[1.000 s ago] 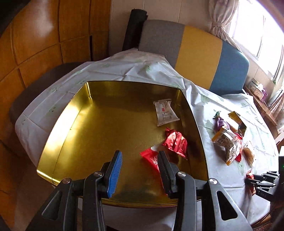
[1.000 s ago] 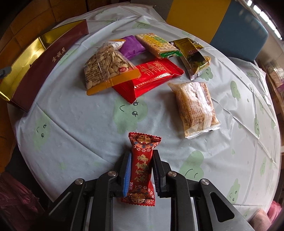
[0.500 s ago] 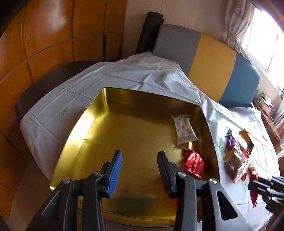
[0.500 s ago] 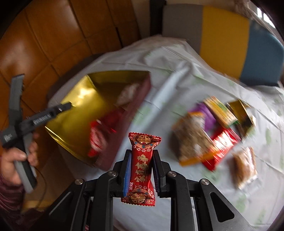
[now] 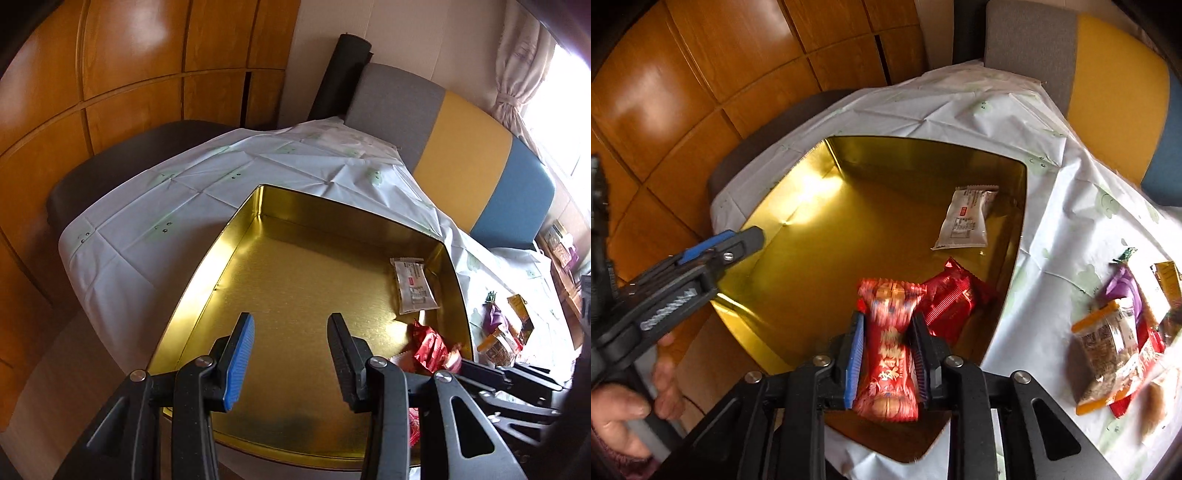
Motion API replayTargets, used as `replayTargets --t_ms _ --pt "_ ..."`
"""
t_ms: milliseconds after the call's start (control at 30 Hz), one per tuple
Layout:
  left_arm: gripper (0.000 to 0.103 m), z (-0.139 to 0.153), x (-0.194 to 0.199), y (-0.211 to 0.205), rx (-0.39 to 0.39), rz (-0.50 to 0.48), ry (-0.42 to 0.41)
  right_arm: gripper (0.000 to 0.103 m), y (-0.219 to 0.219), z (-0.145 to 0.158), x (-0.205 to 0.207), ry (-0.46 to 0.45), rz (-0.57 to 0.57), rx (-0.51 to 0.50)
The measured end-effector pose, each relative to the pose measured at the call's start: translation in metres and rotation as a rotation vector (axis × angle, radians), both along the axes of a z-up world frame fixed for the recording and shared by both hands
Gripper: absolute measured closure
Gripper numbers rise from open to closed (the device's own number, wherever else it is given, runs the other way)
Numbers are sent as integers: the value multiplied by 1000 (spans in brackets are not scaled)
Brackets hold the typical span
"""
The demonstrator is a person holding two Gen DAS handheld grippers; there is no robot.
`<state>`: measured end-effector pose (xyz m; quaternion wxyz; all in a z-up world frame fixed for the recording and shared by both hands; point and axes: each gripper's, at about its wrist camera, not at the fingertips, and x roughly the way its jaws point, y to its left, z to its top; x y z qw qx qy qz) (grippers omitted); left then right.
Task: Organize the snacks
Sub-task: 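Carry the red candy bar into the gold tin with the right gripper and release, then move both grippers back toward the remaining snack pile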
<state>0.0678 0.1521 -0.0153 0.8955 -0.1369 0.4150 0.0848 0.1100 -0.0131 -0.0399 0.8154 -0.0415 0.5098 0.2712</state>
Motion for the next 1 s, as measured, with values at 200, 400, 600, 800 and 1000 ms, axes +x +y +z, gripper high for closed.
replayTargets --t_ms 200,400,600,800,1000 --pt "61 -3 -1 5 -61 10 8 63 -11 4 -13 -43 -18 18" --pt "61 0 -4 -1 -33 2 1 61 -31 18 -26 -121 -53 56" --pt "61 3 -8 -16 10 -38 -9 48 -57 33 -38 -192 -103 59" --pt "61 5 -13 -40 63 -106 -19 43 -90 41 -41 -219 -170 47" --pt "61 7 -19 -62 120 -161 -34 37 -125 46 -46 -262 -228 9"
